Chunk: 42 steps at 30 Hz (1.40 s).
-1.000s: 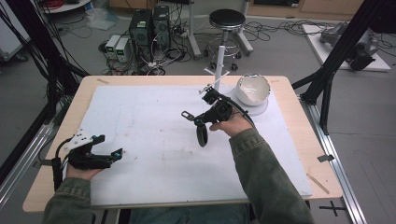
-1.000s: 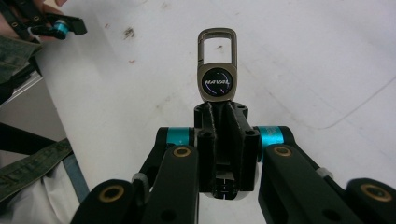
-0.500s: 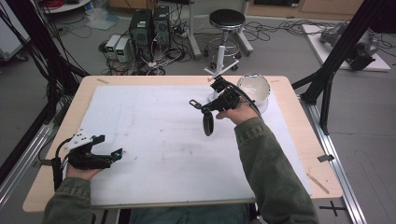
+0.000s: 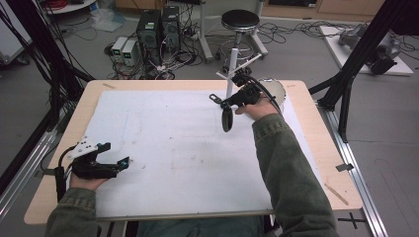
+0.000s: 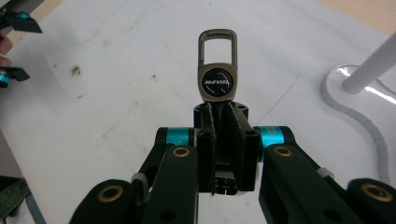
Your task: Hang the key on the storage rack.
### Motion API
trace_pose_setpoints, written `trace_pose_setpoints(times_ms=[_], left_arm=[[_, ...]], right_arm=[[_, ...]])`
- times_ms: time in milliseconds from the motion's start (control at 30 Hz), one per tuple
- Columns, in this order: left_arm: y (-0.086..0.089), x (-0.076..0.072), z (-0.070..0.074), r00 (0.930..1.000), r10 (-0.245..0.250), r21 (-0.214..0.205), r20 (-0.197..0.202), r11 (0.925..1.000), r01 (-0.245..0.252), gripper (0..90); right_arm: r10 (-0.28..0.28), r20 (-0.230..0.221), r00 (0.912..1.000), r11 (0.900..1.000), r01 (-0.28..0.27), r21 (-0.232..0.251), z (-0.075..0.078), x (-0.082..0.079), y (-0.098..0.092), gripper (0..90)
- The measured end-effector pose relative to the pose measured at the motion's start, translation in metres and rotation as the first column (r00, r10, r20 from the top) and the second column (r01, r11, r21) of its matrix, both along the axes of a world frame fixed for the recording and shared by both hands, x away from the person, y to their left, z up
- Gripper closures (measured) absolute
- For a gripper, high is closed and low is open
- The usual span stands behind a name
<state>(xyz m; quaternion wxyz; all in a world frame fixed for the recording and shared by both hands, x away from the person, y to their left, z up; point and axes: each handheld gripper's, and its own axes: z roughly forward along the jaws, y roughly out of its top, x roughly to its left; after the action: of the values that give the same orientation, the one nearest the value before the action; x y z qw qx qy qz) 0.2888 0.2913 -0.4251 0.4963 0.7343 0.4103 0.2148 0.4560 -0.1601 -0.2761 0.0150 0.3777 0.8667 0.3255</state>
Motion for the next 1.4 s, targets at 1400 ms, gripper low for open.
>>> trace_pose_setpoints(times_ms=[1400], left_arm=[[0.0,0.001,-0.001,1.0,-0.005,-0.005,-0.004,1.0,0.005,6.2]], right_arm=[[-0.215,0.111,0.9702,0.9766,0.214,0.026,0.047,0.044,-0.052,82.0]])
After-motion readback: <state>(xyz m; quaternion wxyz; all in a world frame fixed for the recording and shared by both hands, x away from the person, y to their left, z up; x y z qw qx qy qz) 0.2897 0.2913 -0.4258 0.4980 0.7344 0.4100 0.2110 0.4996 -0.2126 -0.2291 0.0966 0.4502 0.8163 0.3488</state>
